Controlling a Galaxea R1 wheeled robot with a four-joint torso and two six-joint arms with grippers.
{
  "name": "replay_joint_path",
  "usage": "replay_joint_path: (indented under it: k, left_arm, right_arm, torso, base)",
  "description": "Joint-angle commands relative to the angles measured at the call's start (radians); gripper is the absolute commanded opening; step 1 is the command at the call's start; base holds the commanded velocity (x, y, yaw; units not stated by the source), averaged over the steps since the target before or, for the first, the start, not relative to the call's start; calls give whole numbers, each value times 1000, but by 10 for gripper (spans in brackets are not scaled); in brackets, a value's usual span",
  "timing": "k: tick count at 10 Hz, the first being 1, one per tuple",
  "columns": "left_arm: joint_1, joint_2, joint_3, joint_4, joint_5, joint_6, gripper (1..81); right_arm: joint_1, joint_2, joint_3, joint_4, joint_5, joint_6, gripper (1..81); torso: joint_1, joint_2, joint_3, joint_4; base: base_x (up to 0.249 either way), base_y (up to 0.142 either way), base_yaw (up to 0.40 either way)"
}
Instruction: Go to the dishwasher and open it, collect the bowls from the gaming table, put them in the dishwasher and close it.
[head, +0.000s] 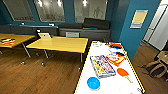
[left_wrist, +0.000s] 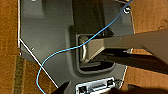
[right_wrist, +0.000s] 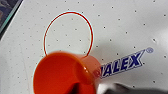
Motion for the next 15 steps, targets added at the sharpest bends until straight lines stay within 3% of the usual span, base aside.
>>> replay_joint_path:
  k: [1,2,4,6,8,10,11,12,13,15]
  left_arm:
    - [-11,-14,6,-3,61,10,811]
    - [-11,-15,6,-3,61,9,811]
    - [-11,-14,6,-2,61,9,811]
    - [-11,-9,11,9,60,10,811]
    - [-11,-2,14,13,58,12,811]
    - [-11,-3,20,15,58,12,811]
    - [-11,-11,31,15,55,13,811]
    - [-11,-35,77,24,37,13,811]
    - [-11,-89,175,35,5,12,811]
    - [-36,-219,396,33,-1,7,811]
  right_arm:
    - [79,-36,11,11,6,-10,10]
    - [91,-86,87,11,17,0,10]
    - [188,-295,370,4,-6,23,10]
    - [271,-467,549,-6,-105,25,10]
    - [276,-617,680,-1,-133,17,10]
    - [201,-706,740,-3,-118,11,10]
    - [138,-722,732,-12,-72,-16,10]
    - [49,-728,708,-10,24,-62,10]
    - [-60,-725,682,-10,126,-104,10]
    - [-268,-681,605,-25,321,-127,10]
  torso:
    - [0,0,0,0]
    - [0,0,0,0]
    - [0,0,0,0]
    - [0,0,0,0]
    - [0,0,0,0]
    - [0,0,0,0]
    - [0,0,0,0]
    - [0,0,0,0]
    - [0,0,0,0]
    - [0,0,0,0]
  base:
    - [0,0,0]
    - [0,0,0]
    - [0,0,0]
    - [0,0,0]
    - [0,0,0]
    - [0,0,0]
    - [0,0,0]
    - [0,0,0]
    - [0,0,0]
    - [0,0,0]
